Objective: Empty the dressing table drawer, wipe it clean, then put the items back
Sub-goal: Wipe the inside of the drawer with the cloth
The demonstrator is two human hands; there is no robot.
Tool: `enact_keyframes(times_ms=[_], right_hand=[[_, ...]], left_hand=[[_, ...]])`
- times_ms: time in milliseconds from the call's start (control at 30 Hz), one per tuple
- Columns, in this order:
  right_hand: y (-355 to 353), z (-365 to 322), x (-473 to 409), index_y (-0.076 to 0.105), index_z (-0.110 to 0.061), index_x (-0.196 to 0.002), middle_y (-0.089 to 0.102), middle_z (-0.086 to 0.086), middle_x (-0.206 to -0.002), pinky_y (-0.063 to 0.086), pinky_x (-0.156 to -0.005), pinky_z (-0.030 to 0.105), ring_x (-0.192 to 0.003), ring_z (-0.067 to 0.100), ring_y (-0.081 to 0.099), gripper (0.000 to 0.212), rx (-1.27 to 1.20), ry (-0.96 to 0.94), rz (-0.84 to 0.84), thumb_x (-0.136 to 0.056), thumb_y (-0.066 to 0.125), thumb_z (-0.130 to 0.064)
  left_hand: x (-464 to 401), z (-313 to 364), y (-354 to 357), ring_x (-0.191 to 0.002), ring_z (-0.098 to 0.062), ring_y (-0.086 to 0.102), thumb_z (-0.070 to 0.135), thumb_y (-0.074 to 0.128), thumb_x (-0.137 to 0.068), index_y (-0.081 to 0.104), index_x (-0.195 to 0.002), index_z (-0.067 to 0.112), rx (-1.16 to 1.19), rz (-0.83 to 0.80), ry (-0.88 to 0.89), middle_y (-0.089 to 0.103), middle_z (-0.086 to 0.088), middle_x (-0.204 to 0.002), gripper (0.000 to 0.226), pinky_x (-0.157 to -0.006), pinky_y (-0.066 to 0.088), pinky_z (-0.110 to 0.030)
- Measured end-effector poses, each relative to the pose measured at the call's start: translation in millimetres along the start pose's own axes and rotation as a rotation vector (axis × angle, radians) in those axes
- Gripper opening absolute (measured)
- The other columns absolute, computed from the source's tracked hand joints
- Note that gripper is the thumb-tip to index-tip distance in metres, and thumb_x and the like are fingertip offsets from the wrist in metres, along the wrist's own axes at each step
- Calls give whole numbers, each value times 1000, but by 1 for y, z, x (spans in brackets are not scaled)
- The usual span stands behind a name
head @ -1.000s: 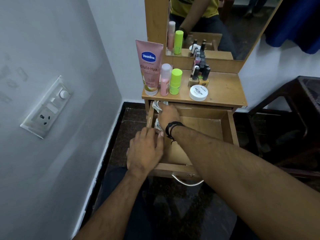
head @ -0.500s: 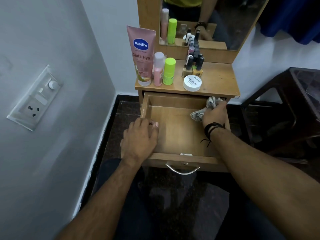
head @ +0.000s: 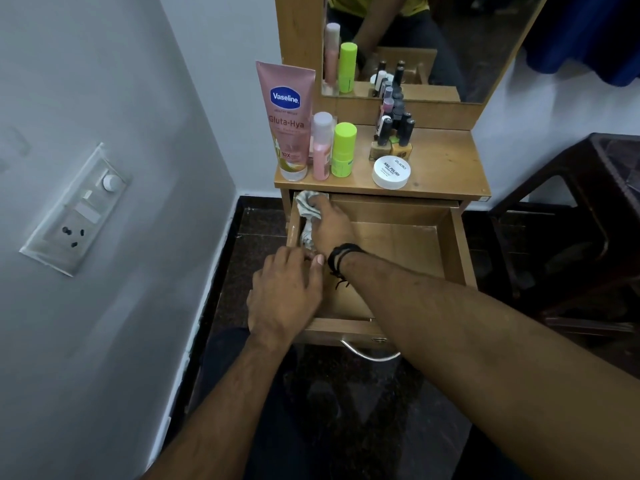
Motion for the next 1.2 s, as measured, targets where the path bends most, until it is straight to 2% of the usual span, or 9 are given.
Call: enact_keyframes(times_ms=[167,267,433,533,667,767,900,1033,1200], right_hand=[[-46,61,11,53,-29,-130,63,8,-116,59,-74,34,-93,23,66,36,-145,249,253,-100,46,-10],[-84,105,29,49,-23,-134,63,3,-109,47,-61,21,-90,21,64,36,-329,417,445,-101,46,-11],[-135,139,47,48,-12,-138,61,11,-126,35,-88,17,-117,25,58,45,-502,543,707,-94,46,-1],[-118,122,44,45,-16,-140,61,4,-119,42,-81,22,-103,20,60,42,-418,519,512,-99,46,-9],[-75,67,43,57,-20,-132,66,9,-117,50,-89,34,-105,25,61,37,-170,136,205,-97,49,-15],[-50,21,43,60,-20,-133,60,6,-115,43,-83,30,-99,18,55,37,-43,-86,104,-98,47,-15],[-25,-25,32,60,-24,-135,53,5,-129,48,-97,39,-110,27,58,40,116,-277,-18,-97,50,-15],[14,-36,25,54,-25,-138,47,2,-147,38,-109,30,-129,25,49,39,252,-268,-258,-101,49,-35],[22,-42,79,66,-23,-116,64,-2,-116,52,-94,36,-100,17,59,23,323,-516,-396,-96,57,-18]], left_hand=[[0,0,-1,-107,-14,51,51,35,-103,61,-115,25,26,-5,0,57,5,-116,38,-95,44,-43],[0,1,-2,-106,-14,52,51,36,-103,61,-114,25,30,1,6,58,5,-117,38,-95,44,-45],[1,3,-1,-103,-15,52,49,38,-103,62,-111,25,38,21,16,59,5,-114,35,-93,45,-46],[0,2,-3,-109,-14,51,50,37,-104,61,-113,26,53,32,-2,57,6,-118,36,-96,44,-44],[4,1,-22,-120,-15,44,48,37,-104,59,-118,24,221,221,-26,54,5,-126,35,-100,43,-47],[8,-5,-32,-129,-21,40,50,32,-102,55,-132,18,333,352,-72,48,-2,-138,49,-107,39,-49],[10,-9,-34,-138,-25,35,55,28,-102,46,-145,16,387,393,-97,38,-7,-148,61,-113,33,-52],[10,-11,-34,-138,-25,34,60,24,-101,44,-147,16,387,390,-102,37,-8,-149,66,-114,32,-52],[10,-12,-31,-137,-23,34,57,26,-101,44,-146,18,403,373,-126,36,-6,-148,63,-112,33,-54]])
Point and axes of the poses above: each hand's wrist, its own x-axis away from the middle knuckle, its own y-axis out of the palm, z = x × y, the point moved 8 cm from there along -x, towards the middle knuckle
